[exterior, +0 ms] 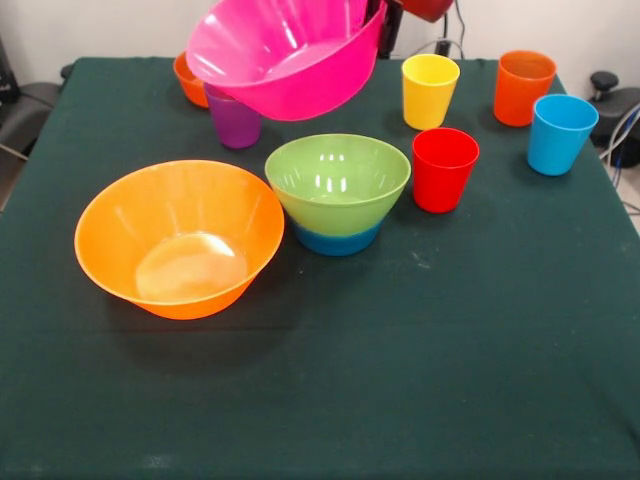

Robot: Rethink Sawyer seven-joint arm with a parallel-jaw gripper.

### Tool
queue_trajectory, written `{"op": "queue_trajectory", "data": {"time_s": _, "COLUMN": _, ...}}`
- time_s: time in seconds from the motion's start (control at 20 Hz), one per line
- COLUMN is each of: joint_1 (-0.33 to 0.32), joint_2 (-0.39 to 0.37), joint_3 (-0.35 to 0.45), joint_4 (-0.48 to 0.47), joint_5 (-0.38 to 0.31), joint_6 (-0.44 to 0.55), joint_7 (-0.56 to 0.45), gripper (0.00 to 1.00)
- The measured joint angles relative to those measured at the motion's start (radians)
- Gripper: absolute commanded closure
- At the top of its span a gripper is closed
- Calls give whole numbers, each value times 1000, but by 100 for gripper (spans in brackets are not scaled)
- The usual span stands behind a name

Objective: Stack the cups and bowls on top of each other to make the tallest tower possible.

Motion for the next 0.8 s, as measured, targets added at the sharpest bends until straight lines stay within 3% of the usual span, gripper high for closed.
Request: {"op": "queue_trajectory", "data": {"time_s": 0.8, "joint_1": 24, "joint_2": 60, "joint_3": 0, "joint_4": -46, "joint_5": 38, "joint_6": -24, "joint_7": 0, "gripper": 100}}
